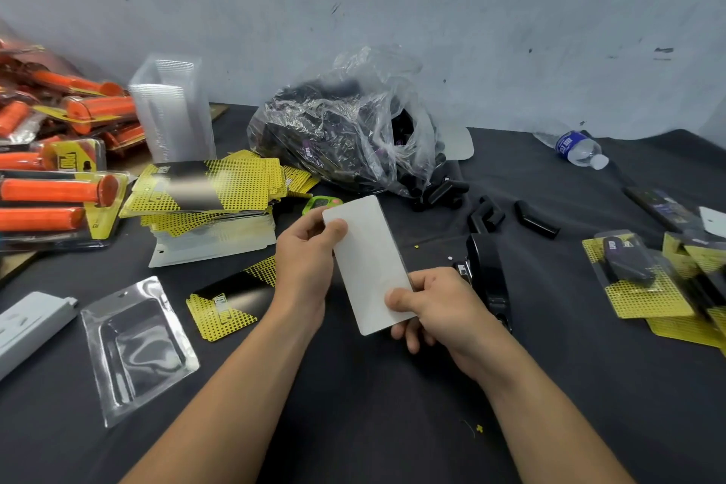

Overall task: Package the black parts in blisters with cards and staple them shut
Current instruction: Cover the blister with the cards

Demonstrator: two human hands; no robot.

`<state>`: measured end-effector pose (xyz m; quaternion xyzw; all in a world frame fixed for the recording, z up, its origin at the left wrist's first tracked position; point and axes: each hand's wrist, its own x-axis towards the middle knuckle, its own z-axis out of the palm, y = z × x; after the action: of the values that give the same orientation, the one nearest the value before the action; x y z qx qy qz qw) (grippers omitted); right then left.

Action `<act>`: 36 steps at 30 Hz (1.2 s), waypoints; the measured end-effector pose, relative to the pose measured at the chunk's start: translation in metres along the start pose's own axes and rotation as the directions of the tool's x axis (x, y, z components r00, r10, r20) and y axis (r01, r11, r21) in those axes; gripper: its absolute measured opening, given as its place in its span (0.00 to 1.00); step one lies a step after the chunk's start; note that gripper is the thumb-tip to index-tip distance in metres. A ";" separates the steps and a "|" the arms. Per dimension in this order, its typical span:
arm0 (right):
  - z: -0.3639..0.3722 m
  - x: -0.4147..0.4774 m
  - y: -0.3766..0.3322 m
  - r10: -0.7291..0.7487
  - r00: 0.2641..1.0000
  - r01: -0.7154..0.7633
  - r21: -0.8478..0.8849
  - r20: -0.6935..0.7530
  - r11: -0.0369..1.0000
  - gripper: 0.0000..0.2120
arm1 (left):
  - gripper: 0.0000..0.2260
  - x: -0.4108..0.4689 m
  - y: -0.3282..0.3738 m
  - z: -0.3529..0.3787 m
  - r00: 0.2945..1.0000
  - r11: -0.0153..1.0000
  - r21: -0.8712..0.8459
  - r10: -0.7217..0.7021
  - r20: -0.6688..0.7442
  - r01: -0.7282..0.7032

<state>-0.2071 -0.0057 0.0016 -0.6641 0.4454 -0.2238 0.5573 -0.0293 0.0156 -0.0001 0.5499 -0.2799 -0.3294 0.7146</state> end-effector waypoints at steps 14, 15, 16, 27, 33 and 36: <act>0.006 -0.007 -0.004 -0.026 0.999 0.022 -0.090 -0.046 0.996 0.10 | 0.06 0.009 0.003 -0.007 0.995 0.999 -0.039 -0.036 -0.093 0.033; 0.007 -0.007 -0.004 -0.033 0.997 0.026 -0.088 -0.077 0.996 0.11 | 0.05 0.010 0.004 -0.008 0.992 0.996 -0.068 -0.072 -0.099 0.065; 0.008 -0.007 -0.004 -0.046 0.992 0.036 -0.088 -0.119 0.995 0.12 | 0.05 0.010 0.004 -0.008 0.989 0.992 -0.086 -0.103 -0.102 0.094; 0.030 -0.008 -0.013 -0.521 0.829 0.136 -0.830 -0.203 0.541 0.10 | 0.14 -0.030 -0.009 0.026 0.932 0.981 0.133 -0.176 0.316 0.140; 0.034 -0.012 -0.010 -0.481 0.865 0.244 -0.717 -0.144 0.653 0.15 | 0.12 -0.017 -0.006 0.020 0.958 0.966 -0.007 -0.256 0.133 0.259; 0.033 -0.008 -0.006 -0.449 0.829 0.206 -0.566 -0.333 0.799 0.18 | 0.17 -0.015 -0.003 0.019 0.952 0.957 -0.082 -0.264 0.157 0.279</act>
<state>-0.1831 0.0192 -0.0002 -0.7844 0.4794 -0.3419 0.1950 -0.0543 0.0154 0.0009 0.5202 -0.2353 -0.4777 0.6677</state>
